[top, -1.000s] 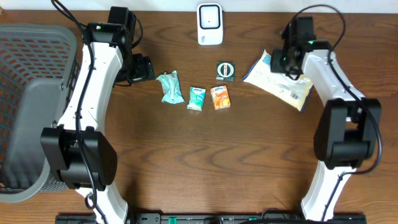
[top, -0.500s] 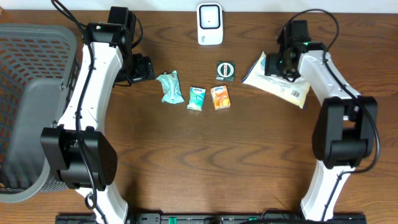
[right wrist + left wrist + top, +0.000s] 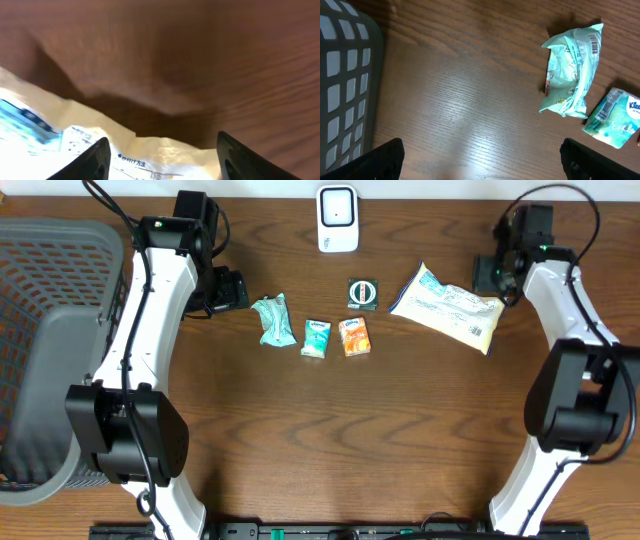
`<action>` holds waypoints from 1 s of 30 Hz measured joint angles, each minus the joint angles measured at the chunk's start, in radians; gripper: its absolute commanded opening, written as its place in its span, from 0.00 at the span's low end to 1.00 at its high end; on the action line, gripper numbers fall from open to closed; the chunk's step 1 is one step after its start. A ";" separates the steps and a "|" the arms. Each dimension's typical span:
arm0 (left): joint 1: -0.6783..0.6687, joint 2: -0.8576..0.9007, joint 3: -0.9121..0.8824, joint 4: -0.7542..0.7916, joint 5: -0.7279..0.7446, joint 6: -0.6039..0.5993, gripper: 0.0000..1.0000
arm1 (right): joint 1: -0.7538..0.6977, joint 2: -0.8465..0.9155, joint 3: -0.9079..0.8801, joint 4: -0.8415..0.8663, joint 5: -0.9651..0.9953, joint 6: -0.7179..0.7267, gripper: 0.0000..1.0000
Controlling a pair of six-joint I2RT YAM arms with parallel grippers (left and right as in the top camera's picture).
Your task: Scan the item barcode
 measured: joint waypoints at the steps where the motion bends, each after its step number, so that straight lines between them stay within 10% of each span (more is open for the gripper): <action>1: 0.000 0.000 0.000 0.000 0.000 0.000 0.98 | -0.002 0.018 -0.003 -0.016 -0.020 0.000 0.65; 15: 0.000 0.000 0.000 0.000 0.000 0.000 0.98 | 0.010 -0.003 -0.013 -0.439 -0.259 0.003 0.70; 30: 0.000 0.000 0.000 0.000 0.000 0.000 0.98 | -0.002 -0.094 -0.014 -0.273 -0.212 0.047 0.99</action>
